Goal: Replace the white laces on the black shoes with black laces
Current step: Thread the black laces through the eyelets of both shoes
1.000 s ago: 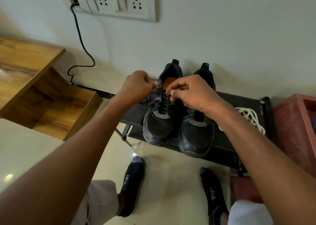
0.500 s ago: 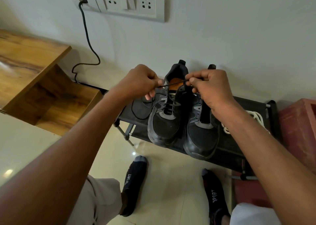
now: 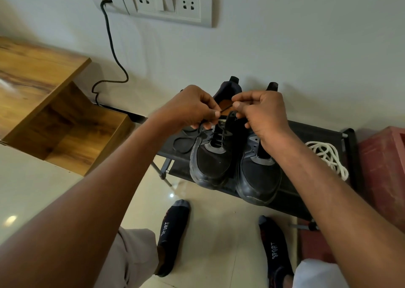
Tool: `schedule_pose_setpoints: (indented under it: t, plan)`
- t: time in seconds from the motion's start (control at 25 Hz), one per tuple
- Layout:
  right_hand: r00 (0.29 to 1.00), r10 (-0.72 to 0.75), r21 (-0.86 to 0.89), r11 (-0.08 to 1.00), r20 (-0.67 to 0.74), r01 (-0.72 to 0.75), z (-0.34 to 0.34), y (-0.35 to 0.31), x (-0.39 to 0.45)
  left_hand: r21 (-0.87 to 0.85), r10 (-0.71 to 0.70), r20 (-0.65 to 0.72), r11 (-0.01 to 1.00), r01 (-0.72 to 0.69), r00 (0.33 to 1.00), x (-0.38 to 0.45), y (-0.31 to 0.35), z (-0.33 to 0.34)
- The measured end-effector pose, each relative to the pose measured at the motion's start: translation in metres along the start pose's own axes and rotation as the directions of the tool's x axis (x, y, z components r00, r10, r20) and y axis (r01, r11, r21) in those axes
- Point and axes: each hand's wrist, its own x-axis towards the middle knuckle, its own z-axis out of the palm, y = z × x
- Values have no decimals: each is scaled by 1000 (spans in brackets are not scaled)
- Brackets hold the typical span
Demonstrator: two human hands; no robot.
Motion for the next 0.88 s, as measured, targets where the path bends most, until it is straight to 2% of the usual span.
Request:
schedule_pose_setpoints:
  t: [0.12, 0.2, 0.28, 0.4, 0.48, 0.64, 0.76, 0.8, 0.88]
  plan:
    - [998, -48, -48, 998, 49, 50, 3, -1, -3, -97, -2, 21, 995, 4, 1000, 0, 1, 3]
    - [996, -73, -85, 993, 53, 77, 3, -3, -2, -133, 11, -15, 991, -13, 1000, 2, 1, 6]
    - [989, -139, -242, 959, 52, 147, 3, -1, -3, -102, 12, -89, 995, -21, 996, 3, -1, 6]
    - [959, -170, -546, 793, 227, 270, 4, 4, -11, 86, 59, -167, 995, -45, 984, 5, -6, 10]
    - [943, -138, -620, 723, 302, 305, 6, 6, -15, 208, 104, -182, 976, -65, 978, 5, -9, 16]
    - [948, -128, -598, 749, 291, 285, 2, 6, -10, 389, 199, -196, 915, -110, 960, 7, -11, 25]
    - [948, -98, -579, 772, 302, 264, -3, 7, -9, 639, 265, -118, 758, -131, 957, 12, -12, 36]
    - [947, -93, -571, 778, 309, 263, -4, 7, -8, 681, 262, -100, 722, -126, 960, 13, -11, 40]
    - [944, -92, -560, 785, 318, 265, -4, 8, -7, 695, 249, -100, 710, -111, 963, 13, -11, 42]
